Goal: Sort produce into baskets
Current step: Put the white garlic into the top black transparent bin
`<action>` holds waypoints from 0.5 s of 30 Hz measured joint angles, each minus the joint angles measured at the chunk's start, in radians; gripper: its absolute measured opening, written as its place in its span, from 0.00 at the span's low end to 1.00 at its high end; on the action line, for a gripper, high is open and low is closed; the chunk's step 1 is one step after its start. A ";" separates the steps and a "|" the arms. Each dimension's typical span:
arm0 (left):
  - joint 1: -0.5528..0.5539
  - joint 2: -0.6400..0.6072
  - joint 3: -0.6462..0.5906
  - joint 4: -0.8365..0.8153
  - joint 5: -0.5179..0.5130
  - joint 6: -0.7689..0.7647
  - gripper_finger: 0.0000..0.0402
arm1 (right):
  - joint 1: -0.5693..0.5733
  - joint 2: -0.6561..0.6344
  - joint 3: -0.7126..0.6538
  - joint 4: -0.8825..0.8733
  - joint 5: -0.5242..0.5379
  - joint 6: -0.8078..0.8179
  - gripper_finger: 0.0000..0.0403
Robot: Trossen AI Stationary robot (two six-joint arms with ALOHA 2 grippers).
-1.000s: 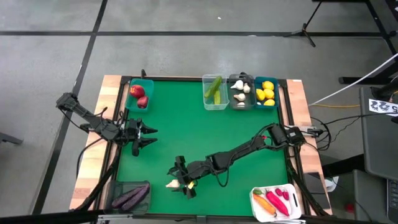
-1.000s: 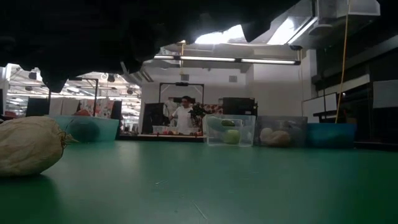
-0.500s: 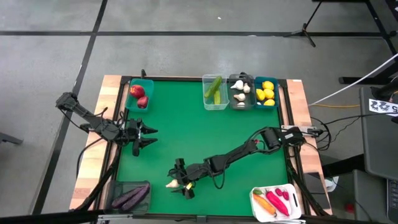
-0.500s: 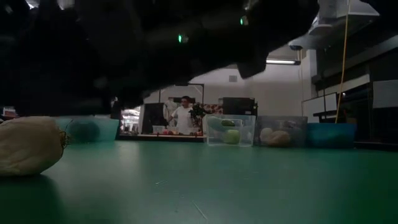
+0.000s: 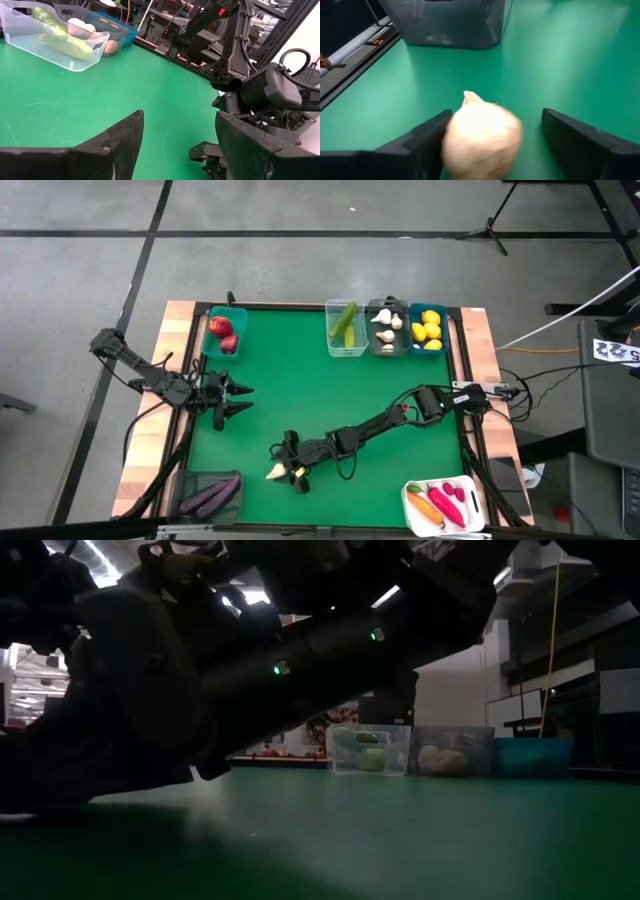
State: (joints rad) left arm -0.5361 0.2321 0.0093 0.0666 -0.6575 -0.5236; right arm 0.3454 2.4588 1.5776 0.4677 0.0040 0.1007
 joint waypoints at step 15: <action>0.000 0.000 0.000 0.000 -0.002 -0.001 0.60 | 0.000 -0.001 0.000 -0.020 -0.001 0.000 0.36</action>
State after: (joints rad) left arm -0.5360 0.2321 0.0090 0.0666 -0.6590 -0.5243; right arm 0.3456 2.4580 1.5780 0.4480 0.0029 0.1005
